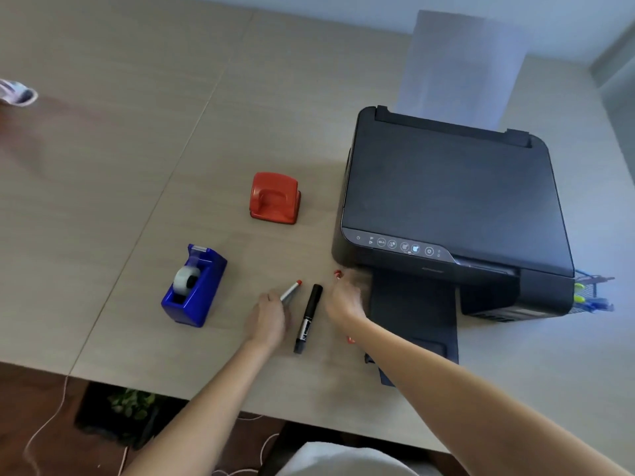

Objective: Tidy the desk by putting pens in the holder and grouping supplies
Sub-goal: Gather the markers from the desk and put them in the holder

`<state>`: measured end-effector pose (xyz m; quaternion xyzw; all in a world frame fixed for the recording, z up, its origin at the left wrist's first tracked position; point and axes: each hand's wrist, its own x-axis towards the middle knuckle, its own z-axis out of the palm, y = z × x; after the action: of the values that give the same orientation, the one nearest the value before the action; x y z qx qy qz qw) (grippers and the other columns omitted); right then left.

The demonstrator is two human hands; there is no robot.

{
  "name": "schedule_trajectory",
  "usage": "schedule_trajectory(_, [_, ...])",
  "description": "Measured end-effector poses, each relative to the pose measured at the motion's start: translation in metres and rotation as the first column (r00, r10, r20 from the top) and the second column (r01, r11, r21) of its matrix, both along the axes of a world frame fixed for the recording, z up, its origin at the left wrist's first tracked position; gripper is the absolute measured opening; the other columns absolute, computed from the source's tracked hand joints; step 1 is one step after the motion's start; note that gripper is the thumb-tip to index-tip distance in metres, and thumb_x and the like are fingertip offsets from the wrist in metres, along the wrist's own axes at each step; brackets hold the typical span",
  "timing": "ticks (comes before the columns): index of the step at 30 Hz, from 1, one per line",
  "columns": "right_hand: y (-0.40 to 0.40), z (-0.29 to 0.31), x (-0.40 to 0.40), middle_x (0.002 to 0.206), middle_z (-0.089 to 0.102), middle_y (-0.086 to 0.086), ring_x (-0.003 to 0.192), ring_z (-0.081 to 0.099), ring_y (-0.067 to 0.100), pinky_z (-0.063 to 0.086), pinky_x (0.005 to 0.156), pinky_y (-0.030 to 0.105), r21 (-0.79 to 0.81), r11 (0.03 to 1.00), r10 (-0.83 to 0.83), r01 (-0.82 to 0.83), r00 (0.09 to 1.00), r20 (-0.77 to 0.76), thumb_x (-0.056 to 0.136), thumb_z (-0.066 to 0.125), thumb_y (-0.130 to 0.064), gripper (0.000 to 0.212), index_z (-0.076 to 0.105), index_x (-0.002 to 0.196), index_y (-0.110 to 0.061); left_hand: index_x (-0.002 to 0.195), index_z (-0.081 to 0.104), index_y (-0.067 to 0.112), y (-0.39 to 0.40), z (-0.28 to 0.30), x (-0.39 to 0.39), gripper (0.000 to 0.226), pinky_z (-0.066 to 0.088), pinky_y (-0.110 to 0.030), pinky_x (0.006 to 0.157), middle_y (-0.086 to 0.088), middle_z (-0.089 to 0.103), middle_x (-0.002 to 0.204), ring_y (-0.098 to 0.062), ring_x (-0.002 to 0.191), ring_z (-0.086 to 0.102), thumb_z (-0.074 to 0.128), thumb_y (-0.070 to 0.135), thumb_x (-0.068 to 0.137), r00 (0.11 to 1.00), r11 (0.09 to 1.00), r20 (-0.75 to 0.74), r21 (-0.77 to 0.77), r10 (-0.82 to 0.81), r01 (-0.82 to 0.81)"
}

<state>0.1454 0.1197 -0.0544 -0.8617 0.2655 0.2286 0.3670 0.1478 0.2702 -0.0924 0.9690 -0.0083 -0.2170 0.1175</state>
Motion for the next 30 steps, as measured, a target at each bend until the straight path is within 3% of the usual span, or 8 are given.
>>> schedule_trajectory(3, [0.012,-0.008,-0.002,0.126,0.057,0.019,0.115,0.055,0.037,0.045,0.094,0.038,0.001,1.0,-0.002,0.002,0.999,-0.041,0.091,0.051,-0.03,0.041,0.052,0.123,-0.004,0.118,0.055,0.001,-0.001,-0.001,0.002,0.027,0.049,-0.039,0.081,-0.018,0.06,0.117,-0.033,0.103,0.061,0.036,0.011,0.101,0.999,0.999,-0.008,0.016,0.034,-0.034])
schedule_trajectory(6, [0.019,-0.011,0.002,0.114,0.063,0.019,0.103,0.061,0.036,0.049,0.084,0.037,-0.035,0.996,0.078,-0.081,0.995,-0.065,0.084,0.06,-0.026,0.025,0.06,0.101,-0.008,0.109,0.054,0.0,0.012,0.009,0.002,0.027,0.049,-0.037,0.067,-0.02,0.065,0.098,-0.037,0.088,0.065,0.036,0.019,0.103,0.978,0.945,-0.042,-0.253,0.203,-0.207])
schedule_trajectory(11, [0.022,-0.009,-0.003,0.122,0.057,0.021,0.11,0.056,0.037,0.046,0.09,0.039,-0.096,0.964,0.244,-0.247,0.969,-0.035,0.093,0.046,-0.023,0.034,0.051,0.119,-0.001,0.08,0.04,0.017,0.04,0.039,0.002,0.025,0.049,-0.045,0.065,-0.005,0.054,0.069,-0.028,0.065,0.056,0.034,0.022,0.103,0.957,0.831,-0.091,-0.479,0.274,-0.283])
schedule_trajectory(13, [0.009,0.005,-0.008,0.117,0.059,0.024,0.102,0.059,0.039,0.048,0.08,0.039,0.017,0.971,0.24,-0.24,0.971,0.02,0.092,0.048,-0.019,0.031,0.047,0.116,0.0,0.079,0.04,0.016,0.036,0.063,0.007,0.026,0.043,-0.038,0.058,-0.005,0.049,0.067,-0.024,0.059,0.049,0.033,0.023,0.103,0.952,0.787,-0.054,-0.55,0.3,-0.279])
schedule_trajectory(16, [-0.017,0.052,-0.023,0.102,0.064,0.027,0.089,0.06,0.041,0.048,0.072,0.042,0.166,0.956,0.211,-0.242,0.96,0.183,0.091,0.048,-0.019,0.023,0.044,0.104,-0.001,0.098,0.053,0.017,0.014,0.11,0.018,0.026,0.038,-0.032,0.055,-0.002,0.042,0.069,-0.018,0.056,0.039,0.03,0.027,0.105,0.943,0.602,-0.094,-0.748,0.319,-0.278])
schedule_trajectory(20, [-0.088,0.122,-0.062,0.073,0.059,0.01,0.075,0.046,0.029,0.037,0.056,0.033,0.112,0.938,0.259,-0.329,0.877,0.404,0.094,0.046,-0.027,0.019,0.033,0.089,-0.014,0.089,0.054,0.022,-0.055,0.17,0.019,0.031,0.047,-0.025,0.06,-0.004,0.043,0.074,-0.017,0.063,0.045,0.03,0.012,0.106,0.986,0.501,-0.024,-0.859,0.163,-0.104])
schedule_trajectory(26, [-0.244,0.19,-0.122,0.064,0.05,0.001,0.056,0.052,0.019,0.044,0.06,0.032,0.185,0.982,-0.086,-0.02,0.833,0.546,0.088,0.054,-0.03,0.016,0.042,0.088,-0.021,0.095,0.061,0.022,-0.202,0.224,-0.003,0.023,0.048,-0.027,0.072,-0.008,0.053,0.099,-0.012,0.083,0.051,0.042,0.013,0.103,0.99,0.451,-0.115,-0.89,-0.084,-0.065])
schedule_trajectory(30, [-0.352,0.188,-0.15,0.06,0.06,-0.001,0.048,0.061,0.003,0.048,0.059,0.02,0.362,0.871,-0.491,0.332,0.603,0.628,0.086,0.06,-0.007,0.008,0.056,0.086,-0.013,0.097,0.059,0.007,-0.318,0.244,-0.029,0.015,0.053,-0.043,0.088,-0.015,0.059,0.107,-0.023,0.097,0.059,0.047,-0.001,0.099,0.969,0.387,-0.164,-0.919,-0.187,-0.081])
